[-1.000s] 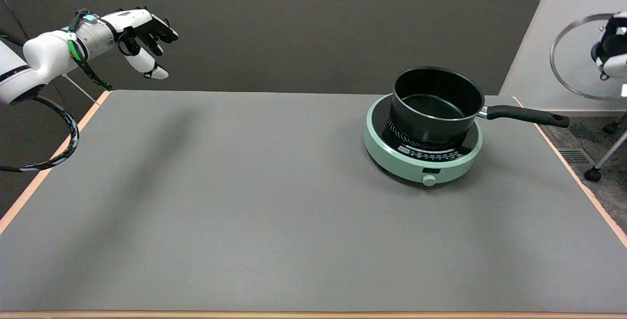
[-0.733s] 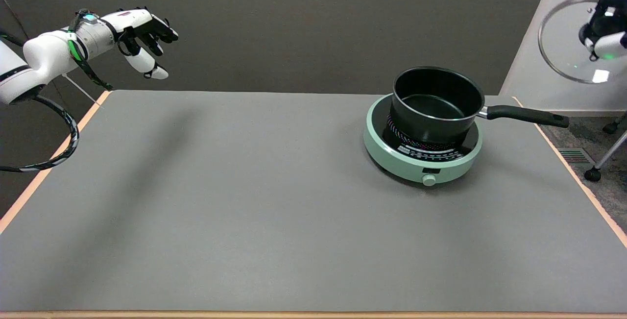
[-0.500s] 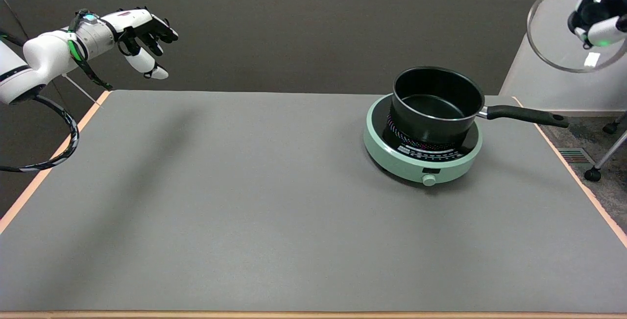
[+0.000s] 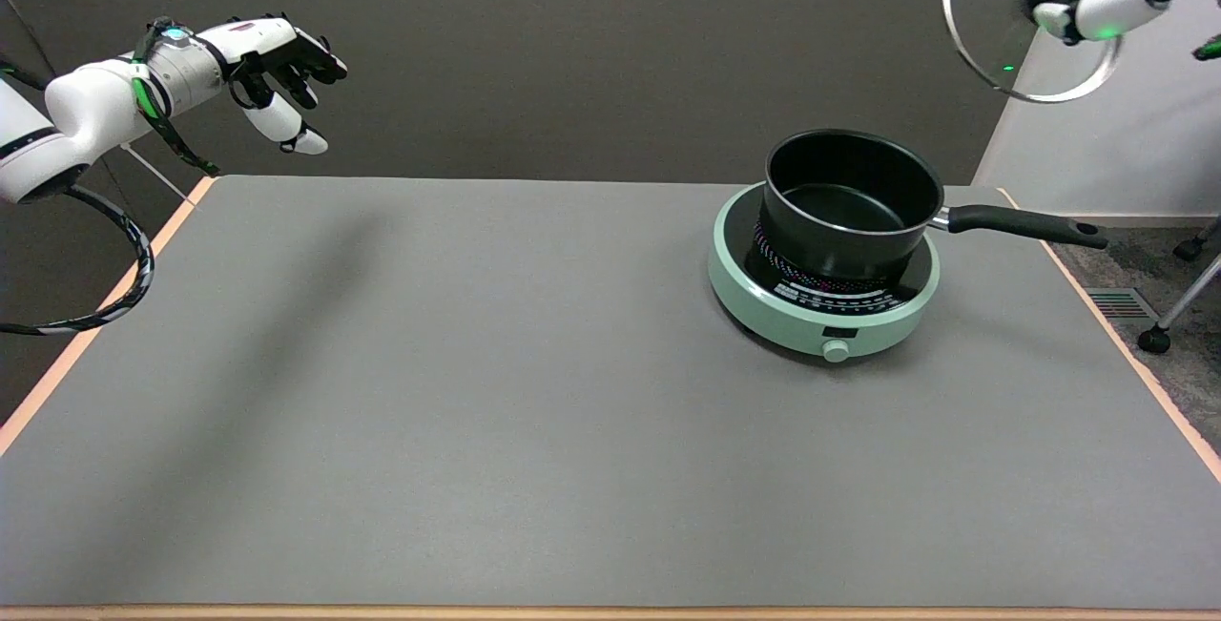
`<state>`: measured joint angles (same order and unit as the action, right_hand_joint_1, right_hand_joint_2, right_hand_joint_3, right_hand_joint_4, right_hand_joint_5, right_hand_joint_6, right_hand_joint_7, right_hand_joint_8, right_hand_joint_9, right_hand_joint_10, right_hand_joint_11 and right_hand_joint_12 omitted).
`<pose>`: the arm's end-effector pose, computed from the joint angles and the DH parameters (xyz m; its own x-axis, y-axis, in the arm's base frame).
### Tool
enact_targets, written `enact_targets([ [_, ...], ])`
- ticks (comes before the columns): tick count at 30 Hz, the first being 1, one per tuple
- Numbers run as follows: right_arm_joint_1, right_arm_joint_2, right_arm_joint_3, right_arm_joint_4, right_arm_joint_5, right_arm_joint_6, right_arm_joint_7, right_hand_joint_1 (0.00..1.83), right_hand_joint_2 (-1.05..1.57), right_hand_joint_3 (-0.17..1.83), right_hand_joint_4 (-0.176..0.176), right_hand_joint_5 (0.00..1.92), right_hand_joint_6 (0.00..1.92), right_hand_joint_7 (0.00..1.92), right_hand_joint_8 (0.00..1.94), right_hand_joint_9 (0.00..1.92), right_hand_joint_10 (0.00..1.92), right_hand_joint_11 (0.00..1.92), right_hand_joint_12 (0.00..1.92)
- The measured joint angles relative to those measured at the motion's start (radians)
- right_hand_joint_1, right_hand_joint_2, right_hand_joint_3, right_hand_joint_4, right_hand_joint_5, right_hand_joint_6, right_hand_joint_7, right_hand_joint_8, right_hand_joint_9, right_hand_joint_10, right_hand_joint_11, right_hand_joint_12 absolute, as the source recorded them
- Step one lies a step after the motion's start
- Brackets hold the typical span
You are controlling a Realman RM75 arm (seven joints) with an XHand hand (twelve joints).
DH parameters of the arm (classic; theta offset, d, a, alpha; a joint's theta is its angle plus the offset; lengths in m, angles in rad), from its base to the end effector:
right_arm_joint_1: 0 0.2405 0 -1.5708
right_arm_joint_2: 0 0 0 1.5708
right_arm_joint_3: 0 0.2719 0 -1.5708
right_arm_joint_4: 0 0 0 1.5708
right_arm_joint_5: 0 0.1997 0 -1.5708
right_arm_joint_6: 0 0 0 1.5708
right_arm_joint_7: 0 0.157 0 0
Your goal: Place the pot lid onto the pot.
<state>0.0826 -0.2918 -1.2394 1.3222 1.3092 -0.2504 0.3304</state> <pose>-0.0069 -0.3340 0.6146 0.8919 0.1925 0.4093 -0.4479 0.2499 0.8585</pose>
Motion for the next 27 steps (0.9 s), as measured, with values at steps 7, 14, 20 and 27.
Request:
enact_targets([
  [7, 0.033, 0.007, -0.043, 0.068, 0.083, -0.061, 0.008, 1.34, 0.81, 0.98, 0.176, 0.55, 1.43, 0.76, 1.73, 0.74, 1.92, 0.58, 1.80],
  [14, 0.054, 0.013, -0.098, 0.109, 0.157, -0.102, 0.012, 1.34, 0.81, 0.98, 0.176, 0.55, 1.43, 0.76, 1.73, 0.75, 1.92, 0.58, 1.80],
  [20, 0.073, 0.021, -0.161, 0.131, 0.204, -0.127, 0.015, 1.34, 0.80, 0.98, 0.176, 0.55, 1.43, 0.76, 1.73, 0.75, 1.92, 0.58, 1.80],
  [27, 0.112, 0.034, -0.244, 0.145, 0.248, -0.148, 0.016, 1.34, 0.80, 0.99, 0.176, 0.55, 1.43, 0.76, 1.73, 0.75, 1.92, 0.59, 1.80],
])
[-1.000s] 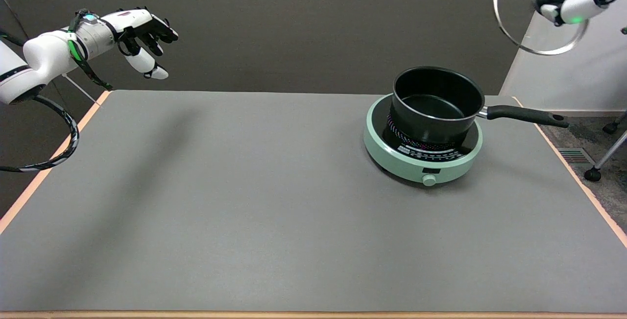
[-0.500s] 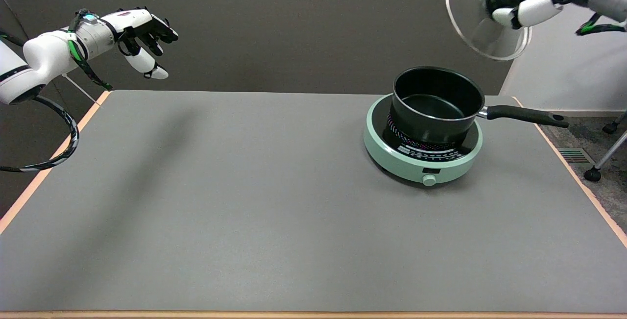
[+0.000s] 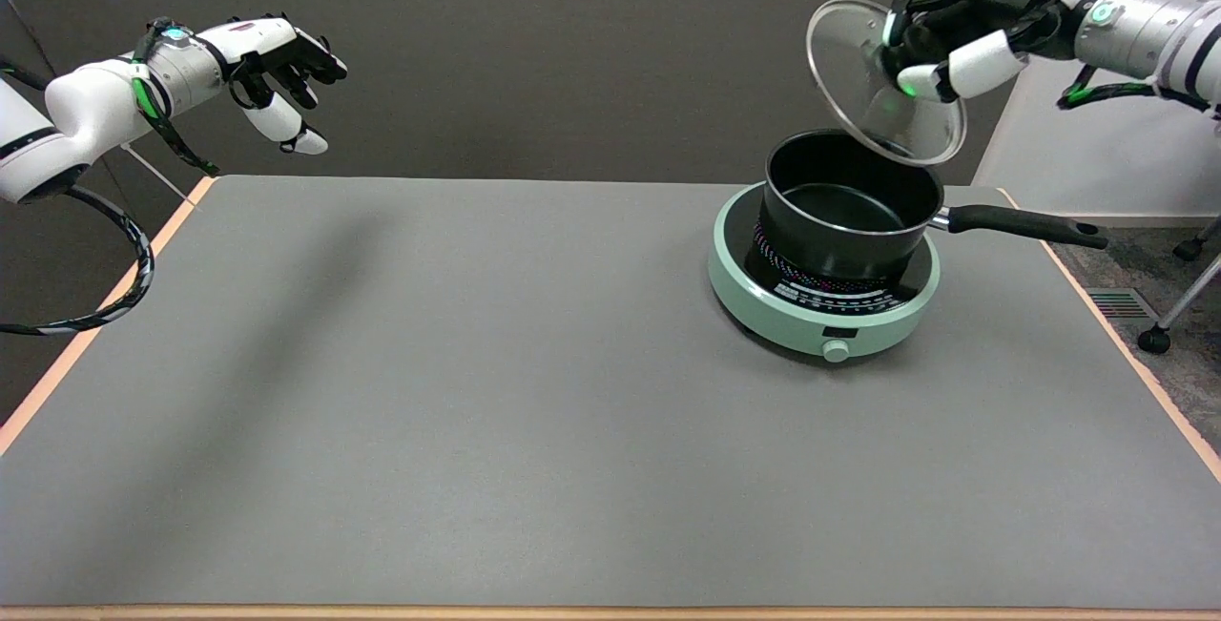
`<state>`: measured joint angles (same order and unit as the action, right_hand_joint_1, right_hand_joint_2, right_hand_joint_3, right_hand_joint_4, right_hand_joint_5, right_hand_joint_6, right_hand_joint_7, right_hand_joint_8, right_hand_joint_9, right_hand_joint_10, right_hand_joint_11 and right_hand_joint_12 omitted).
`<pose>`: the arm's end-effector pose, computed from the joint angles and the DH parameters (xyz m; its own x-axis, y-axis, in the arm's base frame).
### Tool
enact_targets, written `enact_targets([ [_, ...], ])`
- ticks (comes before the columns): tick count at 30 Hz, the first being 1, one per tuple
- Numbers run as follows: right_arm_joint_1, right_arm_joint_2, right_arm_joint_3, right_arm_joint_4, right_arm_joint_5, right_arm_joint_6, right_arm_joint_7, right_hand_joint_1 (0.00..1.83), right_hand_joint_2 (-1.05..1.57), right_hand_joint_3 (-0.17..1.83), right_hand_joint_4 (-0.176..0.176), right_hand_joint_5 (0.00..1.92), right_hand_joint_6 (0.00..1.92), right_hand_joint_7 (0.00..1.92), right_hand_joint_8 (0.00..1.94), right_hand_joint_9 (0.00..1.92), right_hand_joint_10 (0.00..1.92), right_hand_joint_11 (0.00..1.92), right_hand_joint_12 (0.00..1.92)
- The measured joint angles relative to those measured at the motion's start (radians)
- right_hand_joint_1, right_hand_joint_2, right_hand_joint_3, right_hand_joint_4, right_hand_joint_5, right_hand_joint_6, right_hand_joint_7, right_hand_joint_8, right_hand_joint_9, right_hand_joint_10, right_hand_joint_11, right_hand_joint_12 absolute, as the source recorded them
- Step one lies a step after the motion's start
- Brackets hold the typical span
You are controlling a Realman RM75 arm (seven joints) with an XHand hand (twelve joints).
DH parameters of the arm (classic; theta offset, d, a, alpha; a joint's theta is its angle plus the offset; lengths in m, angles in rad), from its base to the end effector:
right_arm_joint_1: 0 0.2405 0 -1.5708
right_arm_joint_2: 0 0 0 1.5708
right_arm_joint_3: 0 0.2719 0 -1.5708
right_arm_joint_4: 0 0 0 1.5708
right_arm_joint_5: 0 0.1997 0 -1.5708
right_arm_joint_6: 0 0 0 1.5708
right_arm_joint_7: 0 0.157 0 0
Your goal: Place the pot lid onto the pot.
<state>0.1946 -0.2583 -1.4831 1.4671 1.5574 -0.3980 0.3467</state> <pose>-0.0393 -0.3609 0.5308 0.8081 -0.0966 0.5811 -0.5741 0.0923 0.8136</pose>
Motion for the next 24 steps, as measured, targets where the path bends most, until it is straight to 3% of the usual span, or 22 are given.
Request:
enact_targets([
  [24, 0.163, 0.009, -0.213, 0.025, -0.001, -0.020, -0.009, 1.34, 0.80, 0.99, 0.176, 0.55, 1.43, 0.76, 1.74, 0.75, 1.92, 0.59, 1.80],
])
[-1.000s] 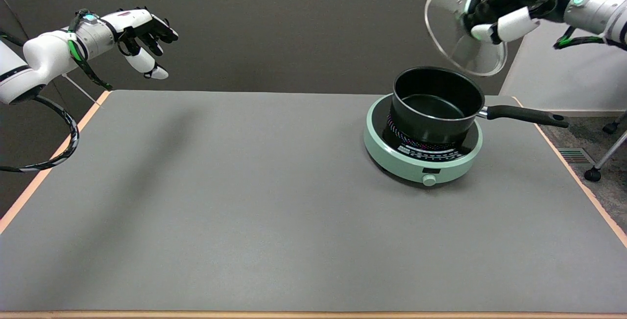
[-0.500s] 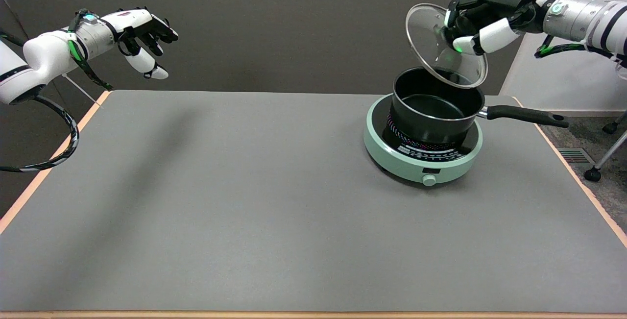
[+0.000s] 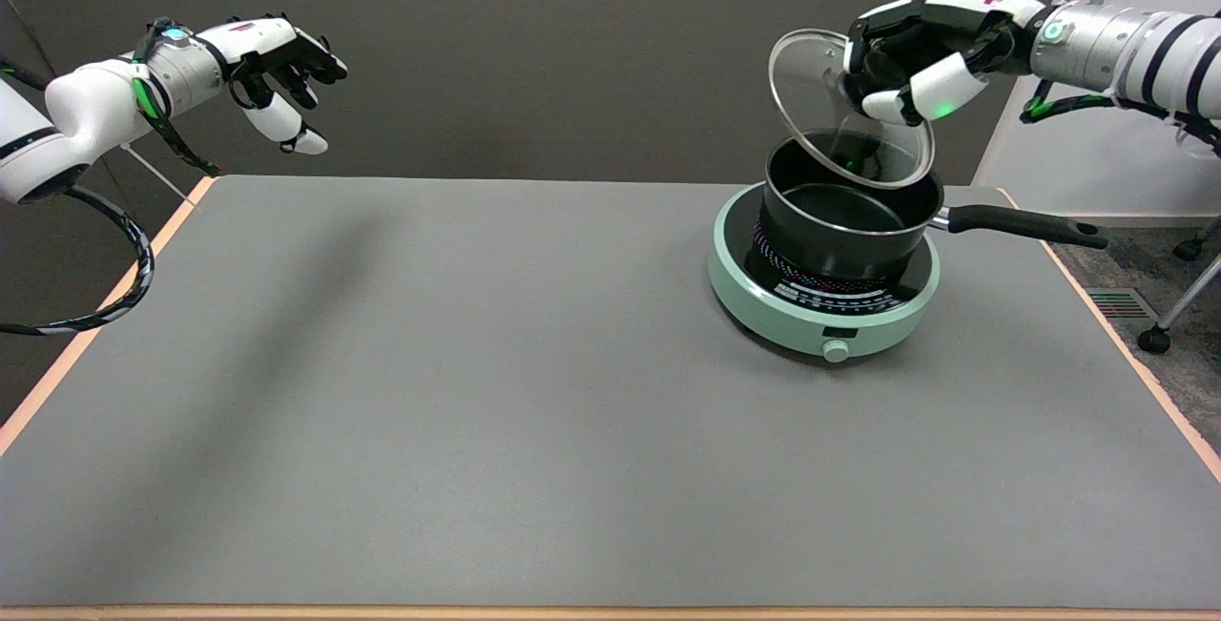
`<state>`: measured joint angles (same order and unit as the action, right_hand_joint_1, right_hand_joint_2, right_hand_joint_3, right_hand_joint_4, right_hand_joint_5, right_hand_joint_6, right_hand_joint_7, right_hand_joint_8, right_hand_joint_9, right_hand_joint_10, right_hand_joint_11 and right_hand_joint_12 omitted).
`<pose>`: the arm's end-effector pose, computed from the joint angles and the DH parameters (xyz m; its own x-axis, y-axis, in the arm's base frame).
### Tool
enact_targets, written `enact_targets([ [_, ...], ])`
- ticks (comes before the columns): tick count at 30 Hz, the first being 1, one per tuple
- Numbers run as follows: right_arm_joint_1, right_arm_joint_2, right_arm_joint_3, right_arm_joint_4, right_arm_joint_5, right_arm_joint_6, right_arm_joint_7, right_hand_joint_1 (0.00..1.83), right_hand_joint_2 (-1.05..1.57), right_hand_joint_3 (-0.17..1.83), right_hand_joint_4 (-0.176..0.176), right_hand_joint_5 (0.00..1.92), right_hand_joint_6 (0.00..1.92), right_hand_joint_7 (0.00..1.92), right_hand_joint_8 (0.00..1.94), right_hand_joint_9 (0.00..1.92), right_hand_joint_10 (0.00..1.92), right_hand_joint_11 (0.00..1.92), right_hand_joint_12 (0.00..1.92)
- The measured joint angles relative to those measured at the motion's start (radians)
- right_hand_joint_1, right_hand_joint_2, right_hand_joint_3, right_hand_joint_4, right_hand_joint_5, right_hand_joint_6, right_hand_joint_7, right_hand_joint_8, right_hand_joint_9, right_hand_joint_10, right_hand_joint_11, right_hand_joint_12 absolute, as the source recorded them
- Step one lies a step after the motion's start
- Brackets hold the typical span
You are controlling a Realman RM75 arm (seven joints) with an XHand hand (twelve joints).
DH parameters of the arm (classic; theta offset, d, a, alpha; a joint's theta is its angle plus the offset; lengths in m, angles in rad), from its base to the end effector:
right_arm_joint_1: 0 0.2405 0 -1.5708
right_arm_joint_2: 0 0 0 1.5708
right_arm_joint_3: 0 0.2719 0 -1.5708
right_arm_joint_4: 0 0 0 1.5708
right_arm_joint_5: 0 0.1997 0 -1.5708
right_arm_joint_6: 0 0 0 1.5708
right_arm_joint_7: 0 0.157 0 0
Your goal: Place the pot lid onto the pot.
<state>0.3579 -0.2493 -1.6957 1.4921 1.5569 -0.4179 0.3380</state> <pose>-0.0492 -0.3723 0.5049 0.8215 -0.1858 0.5391 -0.5385 0.0582 0.8406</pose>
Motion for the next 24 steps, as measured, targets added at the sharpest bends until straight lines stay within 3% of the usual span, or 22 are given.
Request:
enact_targets([
  [24, 0.118, -0.040, -0.114, 0.030, -0.092, 0.099, -0.017, 1.34, 0.80, 0.99, 0.176, 0.57, 1.43, 0.77, 1.73, 0.76, 1.92, 0.59, 1.80],
])
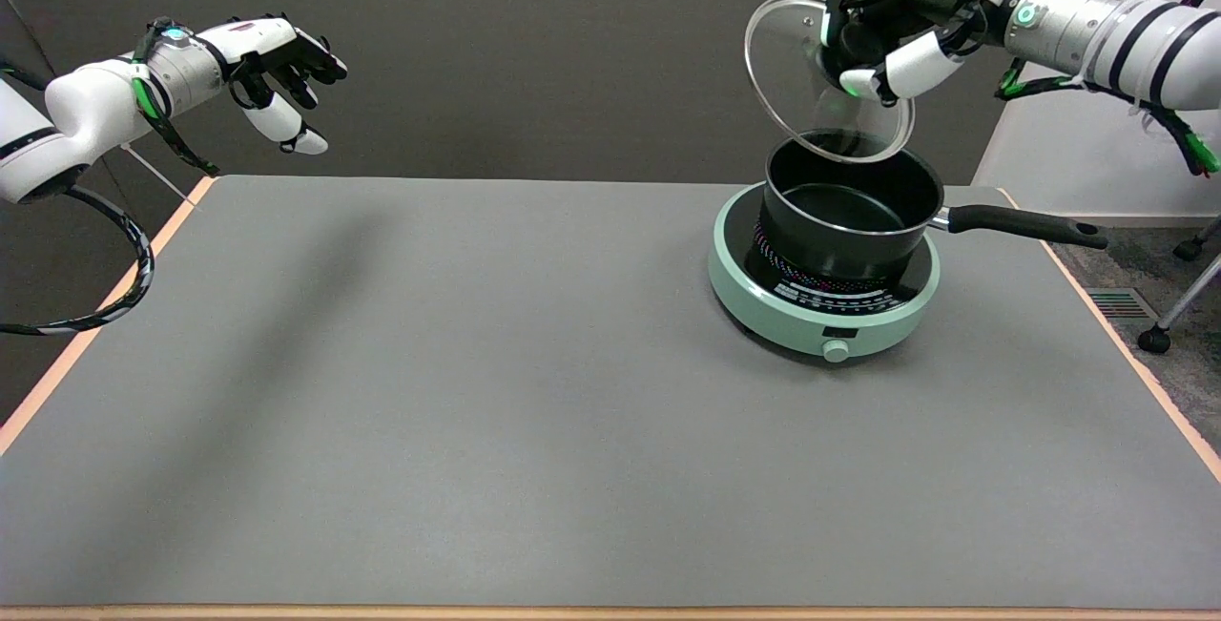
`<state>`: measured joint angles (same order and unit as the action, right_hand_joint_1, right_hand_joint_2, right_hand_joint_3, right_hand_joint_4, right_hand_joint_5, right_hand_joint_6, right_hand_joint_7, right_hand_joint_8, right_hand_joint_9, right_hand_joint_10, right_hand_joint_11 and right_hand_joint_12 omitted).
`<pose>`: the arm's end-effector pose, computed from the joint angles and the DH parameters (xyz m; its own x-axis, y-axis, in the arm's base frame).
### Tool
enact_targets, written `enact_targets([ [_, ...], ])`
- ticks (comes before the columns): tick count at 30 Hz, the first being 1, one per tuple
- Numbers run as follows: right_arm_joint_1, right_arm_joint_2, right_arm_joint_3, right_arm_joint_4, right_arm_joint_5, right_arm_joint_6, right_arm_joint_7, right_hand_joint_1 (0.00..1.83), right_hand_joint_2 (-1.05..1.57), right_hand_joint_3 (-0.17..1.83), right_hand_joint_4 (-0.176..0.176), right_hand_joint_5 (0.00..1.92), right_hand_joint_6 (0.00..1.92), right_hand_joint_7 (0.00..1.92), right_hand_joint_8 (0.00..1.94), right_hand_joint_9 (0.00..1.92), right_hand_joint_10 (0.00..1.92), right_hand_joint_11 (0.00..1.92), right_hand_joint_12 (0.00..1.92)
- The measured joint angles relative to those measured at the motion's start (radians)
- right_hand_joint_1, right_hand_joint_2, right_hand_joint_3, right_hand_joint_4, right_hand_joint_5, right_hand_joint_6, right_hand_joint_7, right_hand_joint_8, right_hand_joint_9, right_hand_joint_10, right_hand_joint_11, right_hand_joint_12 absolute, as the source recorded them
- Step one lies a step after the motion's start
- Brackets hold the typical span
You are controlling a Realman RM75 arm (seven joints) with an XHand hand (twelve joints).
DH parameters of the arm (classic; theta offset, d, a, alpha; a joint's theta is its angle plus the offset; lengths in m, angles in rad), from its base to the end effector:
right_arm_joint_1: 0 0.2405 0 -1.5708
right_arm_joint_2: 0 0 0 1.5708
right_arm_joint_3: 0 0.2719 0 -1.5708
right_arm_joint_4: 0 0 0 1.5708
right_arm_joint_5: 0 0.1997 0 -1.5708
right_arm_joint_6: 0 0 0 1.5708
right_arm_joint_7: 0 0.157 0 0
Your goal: Place the pot lid onto the pot.
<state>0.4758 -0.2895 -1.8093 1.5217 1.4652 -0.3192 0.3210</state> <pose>-0.0356 -0.3859 0.4854 0.8805 -0.1066 0.4619 -0.4670 -0.0276 0.8839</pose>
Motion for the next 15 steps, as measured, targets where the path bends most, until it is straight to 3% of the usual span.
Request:
enact_targets([
  [9, 0.068, -0.013, -0.065, -0.018, -0.014, -0.005, -0.007, 1.34, 0.80, 1.00, 0.176, 0.57, 1.42, 0.77, 1.73, 0.77, 1.92, 0.59, 1.80],
  [15, 0.140, -0.022, -0.127, -0.044, -0.015, -0.090, -0.015, 1.34, 0.80, 0.99, 0.176, 0.54, 1.44, 0.76, 1.74, 0.76, 1.92, 0.58, 1.82],
])
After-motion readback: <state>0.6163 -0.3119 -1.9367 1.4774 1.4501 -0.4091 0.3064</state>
